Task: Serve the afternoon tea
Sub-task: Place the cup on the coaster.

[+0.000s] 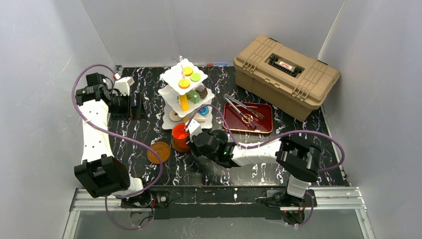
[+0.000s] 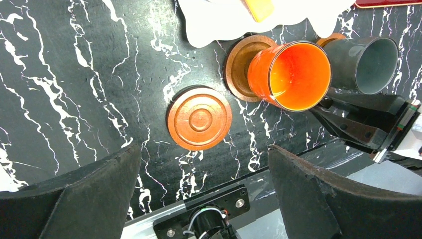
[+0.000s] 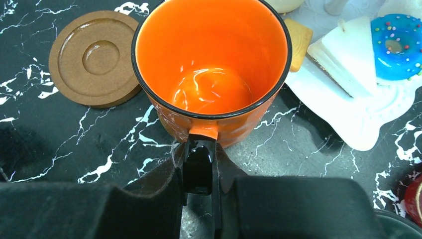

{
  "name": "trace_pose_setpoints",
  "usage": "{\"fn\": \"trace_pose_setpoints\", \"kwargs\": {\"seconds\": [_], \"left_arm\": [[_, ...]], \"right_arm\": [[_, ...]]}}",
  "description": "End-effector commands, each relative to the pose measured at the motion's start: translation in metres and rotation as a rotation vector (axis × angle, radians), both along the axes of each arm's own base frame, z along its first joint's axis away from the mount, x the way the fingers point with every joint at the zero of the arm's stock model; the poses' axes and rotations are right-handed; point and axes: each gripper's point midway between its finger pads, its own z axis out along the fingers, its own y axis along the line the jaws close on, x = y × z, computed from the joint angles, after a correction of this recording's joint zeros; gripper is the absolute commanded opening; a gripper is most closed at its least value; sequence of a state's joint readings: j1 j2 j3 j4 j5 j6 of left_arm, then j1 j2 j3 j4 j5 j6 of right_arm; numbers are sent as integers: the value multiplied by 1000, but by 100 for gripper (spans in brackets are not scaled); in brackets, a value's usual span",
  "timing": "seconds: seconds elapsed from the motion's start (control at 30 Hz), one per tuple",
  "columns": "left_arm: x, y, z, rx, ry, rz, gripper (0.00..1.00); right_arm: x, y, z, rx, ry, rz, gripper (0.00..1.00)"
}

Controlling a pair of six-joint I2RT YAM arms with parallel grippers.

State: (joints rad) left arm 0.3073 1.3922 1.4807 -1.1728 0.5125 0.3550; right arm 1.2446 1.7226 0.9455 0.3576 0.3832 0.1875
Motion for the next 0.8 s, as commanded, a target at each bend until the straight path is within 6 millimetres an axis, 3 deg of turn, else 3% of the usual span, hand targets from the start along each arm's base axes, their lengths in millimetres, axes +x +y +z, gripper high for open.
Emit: {"fn": "trace_pose_setpoints", "kwargs": {"seconds": [0.0, 0.43, 0.47, 0.63, 0.77], "left_arm": [[-5, -5, 6, -30, -20, 4, 98], [-4, -8, 3, -46, -23, 13, 98], [-3, -7, 3, -46, -25, 13, 98], [-4, -9, 4, -52, -28, 14, 98], [-4, -10, 2, -60, -28, 18, 98]], "right_arm": [[10, 23, 31, 163, -46, -25, 1], [2, 26, 6, 136, -23, -14, 1], [1, 27, 5, 133, -22, -12, 6], [0, 23, -3, 119, -22, -18, 50], [1, 21, 1, 115, -37, -35, 73]]}}
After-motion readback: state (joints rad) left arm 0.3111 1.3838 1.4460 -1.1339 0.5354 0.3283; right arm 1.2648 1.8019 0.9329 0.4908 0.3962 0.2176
